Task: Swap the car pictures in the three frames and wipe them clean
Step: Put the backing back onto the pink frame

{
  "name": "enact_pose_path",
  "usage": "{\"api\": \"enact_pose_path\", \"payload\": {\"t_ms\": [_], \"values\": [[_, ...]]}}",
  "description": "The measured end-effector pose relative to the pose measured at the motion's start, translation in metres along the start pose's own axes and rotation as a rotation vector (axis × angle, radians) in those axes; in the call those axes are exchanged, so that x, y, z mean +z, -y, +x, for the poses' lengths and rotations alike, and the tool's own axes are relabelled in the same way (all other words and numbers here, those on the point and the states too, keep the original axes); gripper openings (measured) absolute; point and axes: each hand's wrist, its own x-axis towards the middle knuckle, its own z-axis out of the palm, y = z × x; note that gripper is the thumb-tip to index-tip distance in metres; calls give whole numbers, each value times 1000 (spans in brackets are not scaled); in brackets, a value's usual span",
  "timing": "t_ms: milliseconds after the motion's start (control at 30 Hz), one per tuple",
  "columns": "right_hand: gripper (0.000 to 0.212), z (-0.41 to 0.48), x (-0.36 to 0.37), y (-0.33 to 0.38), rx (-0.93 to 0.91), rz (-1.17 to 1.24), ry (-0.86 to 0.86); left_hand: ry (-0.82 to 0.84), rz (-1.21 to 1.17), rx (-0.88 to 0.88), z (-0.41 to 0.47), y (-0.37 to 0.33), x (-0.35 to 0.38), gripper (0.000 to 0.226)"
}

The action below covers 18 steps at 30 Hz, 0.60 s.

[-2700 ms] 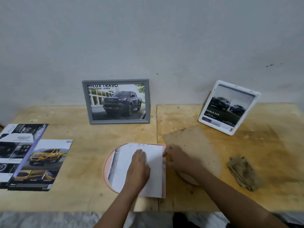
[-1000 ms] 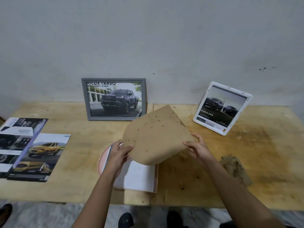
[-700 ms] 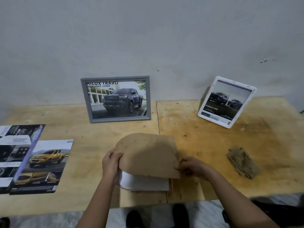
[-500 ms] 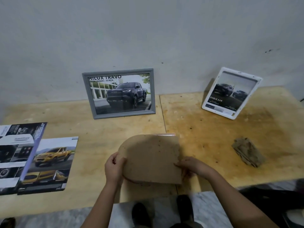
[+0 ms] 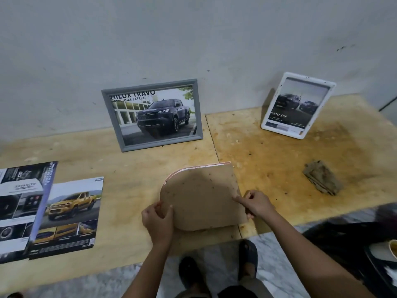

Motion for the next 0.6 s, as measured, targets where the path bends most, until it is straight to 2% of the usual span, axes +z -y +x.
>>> {"api": "enact_pose_path", "payload": {"t_ms": [167, 300, 433, 600], "values": [[37, -2, 18, 1, -7, -133, -80, 37, -67, -60, 4, -1, -2, 36], [31, -3, 26, 8, -57, -137, -134, 59, 0, -55, 5, -4, -3, 32], [25, -2, 22, 1, -87, -100, -221, 115, -5, -55, 1, -4, 5, 39], [36, 2, 8, -7, -59, -70, -305, 197, -50, -51, -9, -13, 25, 46]]}}
